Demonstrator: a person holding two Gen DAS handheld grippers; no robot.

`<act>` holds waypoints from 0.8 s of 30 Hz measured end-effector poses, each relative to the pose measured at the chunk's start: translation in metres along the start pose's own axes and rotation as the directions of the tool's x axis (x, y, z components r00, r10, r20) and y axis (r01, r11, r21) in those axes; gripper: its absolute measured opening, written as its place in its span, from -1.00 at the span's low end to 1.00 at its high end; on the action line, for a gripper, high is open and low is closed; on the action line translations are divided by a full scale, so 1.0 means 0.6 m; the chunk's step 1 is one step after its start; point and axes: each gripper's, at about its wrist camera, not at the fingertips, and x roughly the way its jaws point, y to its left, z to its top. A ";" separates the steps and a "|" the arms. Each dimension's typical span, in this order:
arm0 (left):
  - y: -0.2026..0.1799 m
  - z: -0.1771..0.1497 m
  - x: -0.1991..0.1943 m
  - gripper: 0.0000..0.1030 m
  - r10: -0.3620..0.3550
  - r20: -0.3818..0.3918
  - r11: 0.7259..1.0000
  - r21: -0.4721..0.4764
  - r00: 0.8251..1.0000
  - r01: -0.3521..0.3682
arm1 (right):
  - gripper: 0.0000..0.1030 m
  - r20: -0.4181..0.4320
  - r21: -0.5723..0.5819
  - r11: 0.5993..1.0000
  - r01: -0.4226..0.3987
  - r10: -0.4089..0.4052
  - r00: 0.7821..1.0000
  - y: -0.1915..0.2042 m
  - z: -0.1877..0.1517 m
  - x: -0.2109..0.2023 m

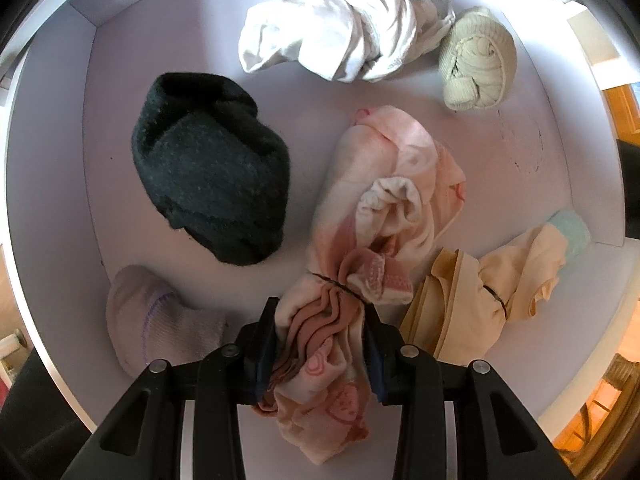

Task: Organize soft objects
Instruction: 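Lift the navy garment out with the right tool while the left tool grasps the pink striped garment, then lower the navy garment into the gold tray and open the right tool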

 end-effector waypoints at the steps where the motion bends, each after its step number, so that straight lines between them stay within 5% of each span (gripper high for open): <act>1: -0.002 0.001 0.000 -0.25 -0.001 0.000 1.000 -0.002 1.000 0.001 | -0.47 0.009 -0.008 1.000 -0.005 0.005 1.000 0.008 0.009 -0.009; 11: -0.018 0.005 0.015 -0.25 -0.012 -0.002 1.000 0.002 1.000 0.012 | -0.47 0.101 -0.078 0.997 -0.019 0.027 0.995 0.136 0.153 -0.057; 18: -0.011 0.003 0.017 -0.25 -0.016 -0.006 1.000 0.000 1.000 0.016 | -0.47 0.117 -0.081 0.997 0.009 0.000 0.993 0.204 0.230 0.001; 24: -0.004 0.001 0.020 -0.25 -0.029 -0.010 1.000 -0.012 1.000 0.029 | -0.47 0.142 0.003 0.998 -0.064 0.063 0.988 0.238 0.310 0.058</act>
